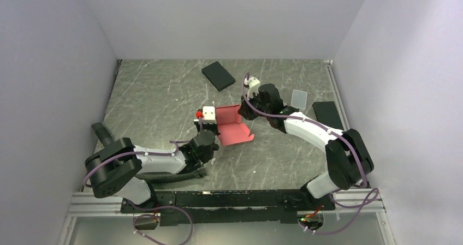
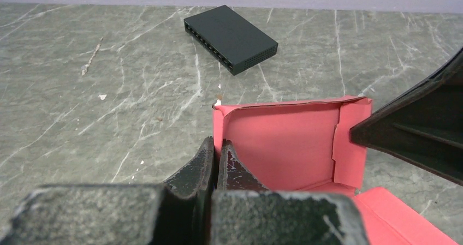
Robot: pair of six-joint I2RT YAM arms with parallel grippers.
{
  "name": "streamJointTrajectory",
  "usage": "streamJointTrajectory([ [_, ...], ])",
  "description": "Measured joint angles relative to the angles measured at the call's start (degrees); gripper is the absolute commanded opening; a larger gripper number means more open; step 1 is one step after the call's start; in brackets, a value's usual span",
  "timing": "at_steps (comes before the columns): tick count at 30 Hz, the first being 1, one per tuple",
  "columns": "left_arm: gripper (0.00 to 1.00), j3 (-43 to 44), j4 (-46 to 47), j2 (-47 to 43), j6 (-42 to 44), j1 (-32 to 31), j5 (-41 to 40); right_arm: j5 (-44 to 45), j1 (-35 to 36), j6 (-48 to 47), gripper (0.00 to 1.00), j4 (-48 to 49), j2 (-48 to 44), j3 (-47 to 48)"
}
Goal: Fold the paper box
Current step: Fold the paper box at the center of the board.
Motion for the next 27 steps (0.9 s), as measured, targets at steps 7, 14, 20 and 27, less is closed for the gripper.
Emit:
streamJointTrajectory([
  [7,0.0,0.0,-2.3,-1.5,-3.5,-0.3,-0.1,1.6,0.2,1.2,0.0,1.6,0.6,0.0],
  [14,0.0,0.9,-4.3,-1.6,-6.2,-0.4,-0.5,8.0,2.9,-0.4,0.0,2.7,0.9,0.0],
  [20,0.0,4.8,-7.9,0.6,-7.9,-0.4,-4.3,23.6,9.5,-9.8,0.0,6.6,1.0,0.0],
  [27,0.0,6.2,-9.8,2.8,-12.8,-0.3,-6.9,28.0,10.6,-15.1,0.04,9.9,3.0,0.0],
])
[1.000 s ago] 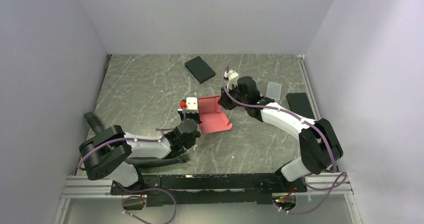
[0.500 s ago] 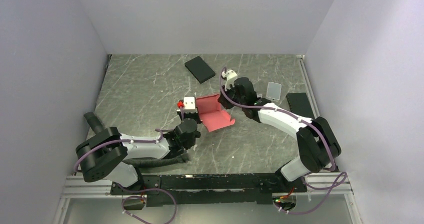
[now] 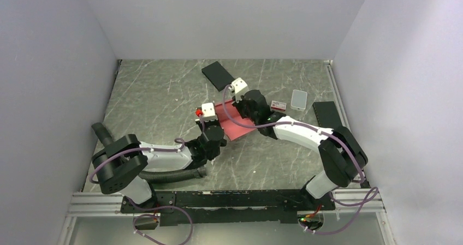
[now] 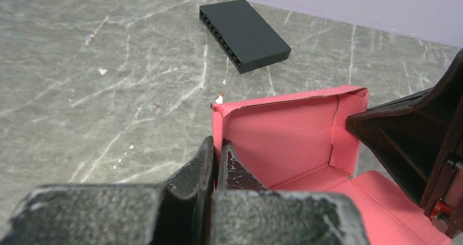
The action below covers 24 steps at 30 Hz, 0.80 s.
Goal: Fold the paper box
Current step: Fold the paper box at the center of the board.
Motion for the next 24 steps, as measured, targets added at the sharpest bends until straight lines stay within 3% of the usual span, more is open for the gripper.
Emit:
streamJointTrajectory([
  [5,0.0,-0.1,-0.3,1.5,-3.1,0.0,0.1,-9.4,-4.5,4.8,0.18,-2.2,0.4,0.2],
  [17,0.0,-0.6,-3.6,0.7,-6.6,-0.1,-0.1,-21.8,-9.5,11.7,0.29,-4.4,1.6,0.4],
  [20,0.0,-0.6,-3.8,0.1,-7.2,-0.1,-0.5,-23.1,-9.5,12.7,0.3,-4.8,1.7,0.4],
  [24,0.0,-0.6,-4.0,-0.6,-8.0,-0.1,-0.5,-23.8,-9.5,13.6,0.2,-5.2,2.0,0.4],
])
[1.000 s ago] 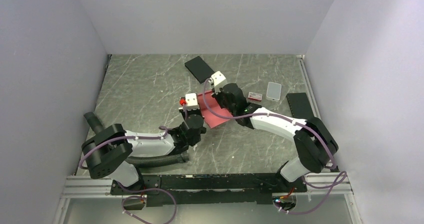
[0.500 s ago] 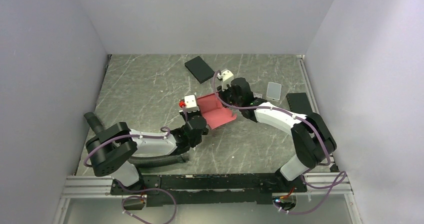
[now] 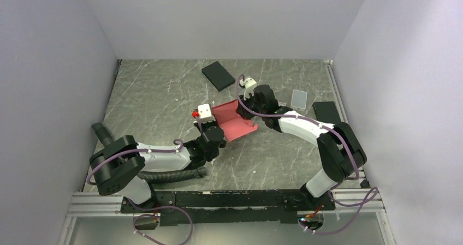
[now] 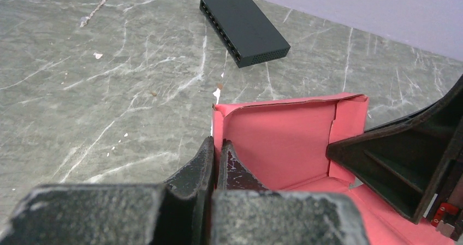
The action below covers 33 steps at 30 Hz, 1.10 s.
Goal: Fold the paper box
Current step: Fold the paper box at the center of the board.
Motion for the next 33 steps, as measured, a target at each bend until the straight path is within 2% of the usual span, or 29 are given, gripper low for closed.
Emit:
streamJointTrajectory([
  [2,0.0,0.0,-0.2,-0.2,-0.2,0.0,0.0,0.1,0.0,0.2,0.14,0.0,0.0,0.0],
  [4,0.0,0.0,-0.6,-0.5,-0.7,0.0,0.2,0.2,0.0,0.5,0.0,0.1,0.0,0.0],
  [9,0.0,0.0,-0.9,-0.5,-1.5,-0.1,1.0,4.1,0.8,-0.3,0.0,0.3,0.0,0.0],
  [16,0.0,1.1,-2.2,-0.3,-1.1,-0.3,-0.4,22.1,8.6,-9.2,0.0,3.6,0.9,0.9],
  [17,0.0,1.2,-2.2,-0.2,-1.0,-0.3,-0.6,23.7,9.1,-9.9,0.01,4.0,1.4,1.4],
  [20,0.0,1.3,-2.3,-0.1,-1.0,-0.3,-1.0,24.2,9.4,-10.5,0.2,4.1,2.6,2.3],
  [22,0.0,1.3,-2.4,0.0,-0.9,-0.3,-1.3,21.9,8.9,-10.5,0.27,3.1,2.6,2.4],
  [33,0.0,1.3,-3.7,0.0,-0.9,-0.5,-1.5,8.9,4.1,-10.4,0.31,-1.6,0.9,2.4],
])
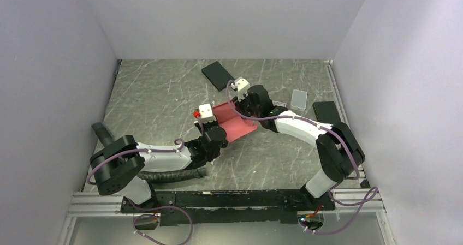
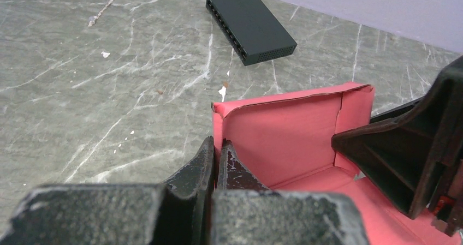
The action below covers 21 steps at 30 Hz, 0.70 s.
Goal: Fold the paper box
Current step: Fold the paper box at the center of the board.
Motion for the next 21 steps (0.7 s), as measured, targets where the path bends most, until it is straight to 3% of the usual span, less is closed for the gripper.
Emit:
streamJointTrajectory([
  [6,0.0,0.0,-0.7,0.0,-0.3,0.0,0.0,-4.0,-1.8,1.8,0.39,-1.8,-1.6,0.0],
  [14,0.0,0.8,-1.3,0.9,-0.5,0.0,0.0,-6.4,-2.5,2.7,0.41,-2.1,-3.4,0.0],
  [21,0.0,0.9,-1.5,1.0,-0.5,-0.1,0.0,-6.3,-2.6,3.3,0.28,-2.6,-4.9,0.3],
])
